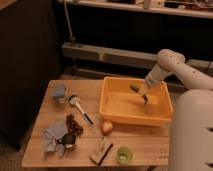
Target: Place pepper in tray
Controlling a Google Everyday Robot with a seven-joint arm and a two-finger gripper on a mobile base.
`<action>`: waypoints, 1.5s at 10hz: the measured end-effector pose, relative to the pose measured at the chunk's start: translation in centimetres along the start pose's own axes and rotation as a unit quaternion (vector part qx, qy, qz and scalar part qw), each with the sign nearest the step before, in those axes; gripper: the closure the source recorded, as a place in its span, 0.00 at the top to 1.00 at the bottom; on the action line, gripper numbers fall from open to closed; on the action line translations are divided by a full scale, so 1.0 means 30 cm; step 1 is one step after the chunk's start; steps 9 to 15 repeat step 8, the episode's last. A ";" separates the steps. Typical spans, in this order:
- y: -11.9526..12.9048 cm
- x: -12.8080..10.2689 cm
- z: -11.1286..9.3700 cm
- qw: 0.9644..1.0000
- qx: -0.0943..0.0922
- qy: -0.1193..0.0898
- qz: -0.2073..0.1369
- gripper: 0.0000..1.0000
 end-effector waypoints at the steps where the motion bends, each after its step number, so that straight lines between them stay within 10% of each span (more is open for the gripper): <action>1: 0.004 0.001 0.006 1.000 -0.005 0.005 -0.008 0.59; 4: 0.042 -0.004 -0.014 0.999 -0.015 0.008 -0.037 0.80; 15: 0.052 -0.001 -0.035 0.999 -0.028 0.001 -0.042 0.80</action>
